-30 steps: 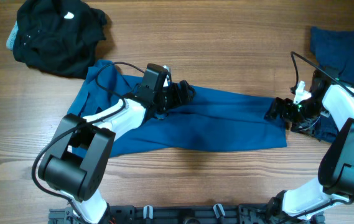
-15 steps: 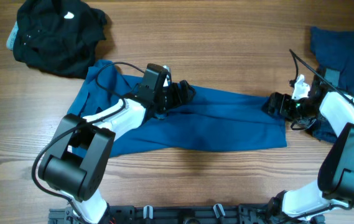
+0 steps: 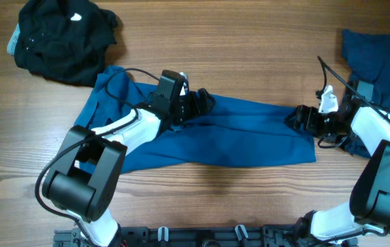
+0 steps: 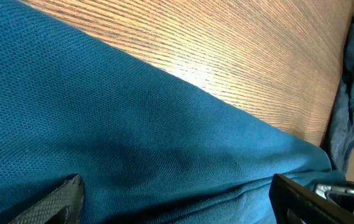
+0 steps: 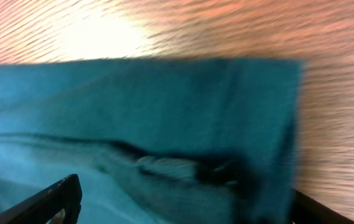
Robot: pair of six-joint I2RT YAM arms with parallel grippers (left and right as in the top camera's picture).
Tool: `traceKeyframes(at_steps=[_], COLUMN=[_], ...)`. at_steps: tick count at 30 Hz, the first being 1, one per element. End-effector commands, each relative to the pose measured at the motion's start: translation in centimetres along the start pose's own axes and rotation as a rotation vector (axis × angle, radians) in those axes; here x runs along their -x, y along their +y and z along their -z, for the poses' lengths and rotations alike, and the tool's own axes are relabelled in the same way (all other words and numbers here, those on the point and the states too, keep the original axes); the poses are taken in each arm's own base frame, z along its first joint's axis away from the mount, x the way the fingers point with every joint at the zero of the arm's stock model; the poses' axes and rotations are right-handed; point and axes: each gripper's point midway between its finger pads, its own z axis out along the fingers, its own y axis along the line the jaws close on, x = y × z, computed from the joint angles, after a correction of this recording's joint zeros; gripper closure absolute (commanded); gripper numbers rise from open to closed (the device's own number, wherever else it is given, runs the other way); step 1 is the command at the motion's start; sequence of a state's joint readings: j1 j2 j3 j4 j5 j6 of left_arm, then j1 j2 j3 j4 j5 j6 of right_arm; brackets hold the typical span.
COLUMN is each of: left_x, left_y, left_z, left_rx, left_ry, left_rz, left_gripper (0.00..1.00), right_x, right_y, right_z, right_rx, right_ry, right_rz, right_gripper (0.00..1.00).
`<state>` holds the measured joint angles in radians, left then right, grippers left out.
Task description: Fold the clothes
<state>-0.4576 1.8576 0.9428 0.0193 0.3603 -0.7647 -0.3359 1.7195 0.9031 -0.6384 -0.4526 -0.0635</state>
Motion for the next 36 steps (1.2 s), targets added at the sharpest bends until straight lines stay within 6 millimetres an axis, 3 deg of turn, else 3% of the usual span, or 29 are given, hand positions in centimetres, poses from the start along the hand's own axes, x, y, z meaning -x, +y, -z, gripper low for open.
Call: traceKeyframes(at_steps=[1, 4, 11, 15, 17, 20, 25, 30, 36], left_x=[-0.8, -0.8, -0.8, -0.8, -0.9, -1.0, -1.1, -1.1, -0.7], left_y=[5.2, 5.2, 5.2, 5.4, 5.6, 5.7, 5.8, 5.7, 2.9], left_z=[-1.3, -1.3, -1.2, -1.2, -1.2, -1.2, -1.1, -1.1, 0.3], left_rx=[0.166, 0.165, 0.168, 0.175, 0.184, 0.189, 0.192, 0.183, 0.083], left_ry=[-0.011, -0.011, -0.008, -0.01, -0.009, -0.004, -0.001, 0.009, 0.019], left_rz=[0.016, 0.016, 0.017, 0.018, 0.02, 0.022, 0.018, -0.004, -0.049], left_gripper=[0.04, 0.04, 0.04, 0.03, 0.03, 0.04, 0.05, 0.04, 0.04], right_x=[-5.5, -6.2, -5.8, -5.5, -5.5, -5.3, -3.9, -1.8, 1.2], right_y=[0.1, 0.0, 0.3, -0.5, -1.2, -1.9, -2.5, -3.8, -3.7], right_z=[-2.7, -3.0, -3.1, -3.2, -3.1, -2.9, -1.8, 1.0, 5.5], right_rx=[0.065, 0.066, 0.083, 0.034, -0.012, -0.06, -0.121, -0.263, -0.362], right_ry=[0.163, 0.175, 0.154, 0.144, 0.145, 0.146, 0.134, 0.119, 0.084], right_rz=[-0.062, -0.067, -0.065, -0.113, -0.149, -0.184, -0.247, -0.263, -0.275], right_gripper=[0.08, 0.11, 0.47, 0.61, 0.78, 0.95, 0.96, 0.96, 0.96])
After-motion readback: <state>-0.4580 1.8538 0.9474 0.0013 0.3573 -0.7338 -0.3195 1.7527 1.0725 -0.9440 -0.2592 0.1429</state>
